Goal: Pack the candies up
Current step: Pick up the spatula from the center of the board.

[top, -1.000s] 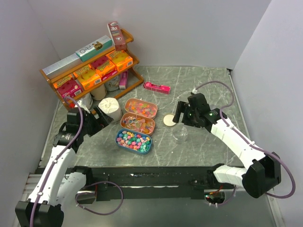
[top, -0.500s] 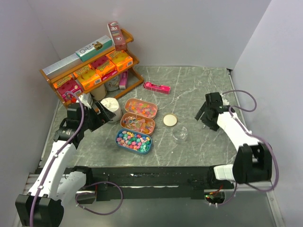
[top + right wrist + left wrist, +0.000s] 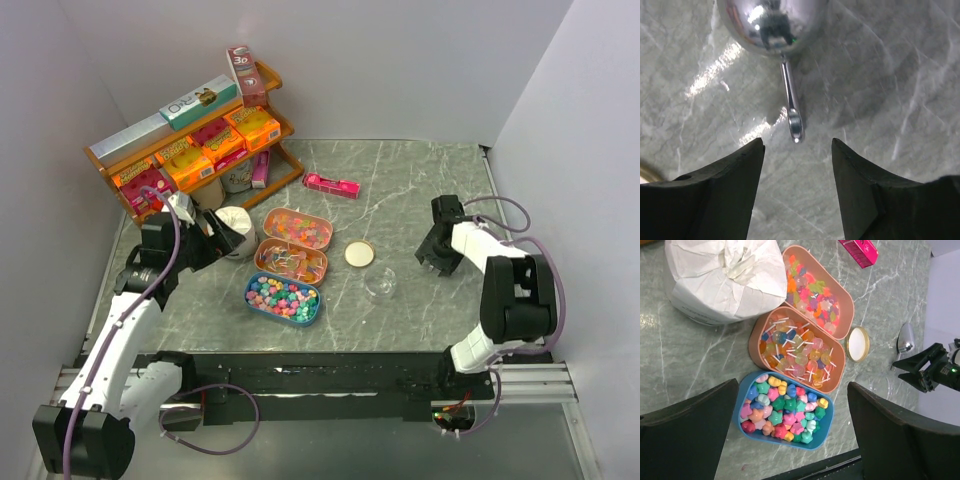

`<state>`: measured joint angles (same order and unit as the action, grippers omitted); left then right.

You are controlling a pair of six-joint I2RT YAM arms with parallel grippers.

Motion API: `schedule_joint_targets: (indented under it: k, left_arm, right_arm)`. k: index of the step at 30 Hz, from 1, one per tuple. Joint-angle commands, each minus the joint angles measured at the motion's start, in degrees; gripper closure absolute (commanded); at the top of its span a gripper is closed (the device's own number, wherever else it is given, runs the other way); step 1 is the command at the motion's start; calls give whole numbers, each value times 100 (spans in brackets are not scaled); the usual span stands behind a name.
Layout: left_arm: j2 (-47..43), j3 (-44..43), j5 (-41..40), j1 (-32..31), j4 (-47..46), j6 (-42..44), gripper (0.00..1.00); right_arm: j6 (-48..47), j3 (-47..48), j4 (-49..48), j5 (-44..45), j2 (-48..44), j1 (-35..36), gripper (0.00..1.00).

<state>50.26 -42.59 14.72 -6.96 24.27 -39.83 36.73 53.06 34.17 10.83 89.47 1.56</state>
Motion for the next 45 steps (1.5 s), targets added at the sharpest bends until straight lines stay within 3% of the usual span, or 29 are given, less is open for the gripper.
schedule_joint_targets:
  k: [1, 10, 13, 14, 15, 16, 21, 31, 37, 39, 45]
  left_arm:
    - [45, -381, 31, -7, -125, 195, 4]
    - [124, -522, -40, -7, -36, 336, 4]
    - [124, -531, -22, -7, -54, 327, 4]
    - [116, -531, -22, -7, -54, 327, 3]
    - [98, -540, -13, -7, -54, 327, 4]
    - [89, -549, -13, -7, -72, 336, 4]
    - [-112, -592, -188, -7, -151, 362, 4]
    - [-192, -883, 232, -7, -563, 696, 3]
    - [-192, -979, 1400, -7, -1090, 1170, 4]
    - [-157, -1014, 2179, -7, -1275, 1276, 4]
    - [282, -1471, 3964, -7, -2206, 381, 3]
  right_arm:
    - [-166, 301, -297, 42, 316, -68, 39]
    - [-228, 328, -429, -116, 694, -121, 55]
    - [-254, 363, -394, -160, 747, -121, 75]
    - [-289, 363, -376, -178, 756, -121, 91]
    - [-315, 372, -368, -230, 747, -121, 98]
    - [-342, 398, -368, -265, 730, -112, 100]
    - [-746, 363, -613, -1046, 256, -112, 100]
    - [-650, 505, -1226, -4200, -1247, 116, 100]
    - [-526, 740, -1703, -6196, -1687, 476, 100]
    - [-597, 916, -1765, -6800, -1740, 808, 100]
    - [-291, 1488, -2676, -7761, -1846, 1715, 100]
